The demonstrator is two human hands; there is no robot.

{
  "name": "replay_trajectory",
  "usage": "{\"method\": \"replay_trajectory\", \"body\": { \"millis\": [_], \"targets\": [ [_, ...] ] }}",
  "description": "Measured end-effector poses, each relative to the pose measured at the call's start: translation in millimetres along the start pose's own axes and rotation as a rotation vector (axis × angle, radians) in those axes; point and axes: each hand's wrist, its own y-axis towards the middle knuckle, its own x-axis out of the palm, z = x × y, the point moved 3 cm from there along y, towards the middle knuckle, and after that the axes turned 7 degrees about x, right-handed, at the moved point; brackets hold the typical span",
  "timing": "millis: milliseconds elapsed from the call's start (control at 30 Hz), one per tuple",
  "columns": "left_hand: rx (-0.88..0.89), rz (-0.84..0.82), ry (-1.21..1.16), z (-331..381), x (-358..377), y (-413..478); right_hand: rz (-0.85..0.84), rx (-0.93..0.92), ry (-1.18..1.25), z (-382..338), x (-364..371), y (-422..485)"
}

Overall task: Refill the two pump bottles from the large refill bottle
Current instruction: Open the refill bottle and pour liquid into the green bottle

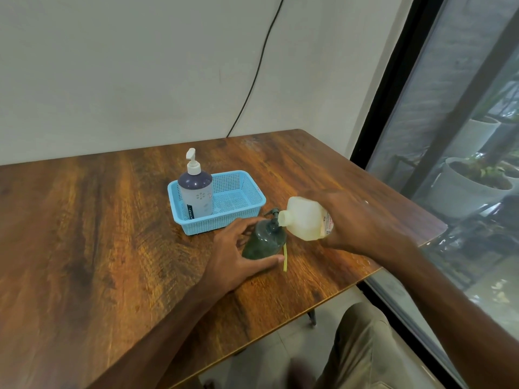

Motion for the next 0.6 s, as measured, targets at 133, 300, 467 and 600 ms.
{"method": "replay_trajectory", "body": {
  "millis": [133,300,467,600],
  "targets": [
    [0.005,0.001,0.006,-1.2,0.2,0.6,-0.002,-0.010,0.009,0.1,0.7,0.8],
    [0.014,-0.003,0.015,-1.3,0.3,0.5,0.006,-0.002,0.017,0.7,0.3,-0.6],
    [0.024,-0.004,0.021,-2.4,1.1,0.2,-0.013,0.010,0.010,1.5,0.2,-0.7],
    [0.030,-0.006,0.025,-2.6,1.4,0.3,-0.011,0.011,0.001,0.4,-0.9,-1.7]
  ]
}}
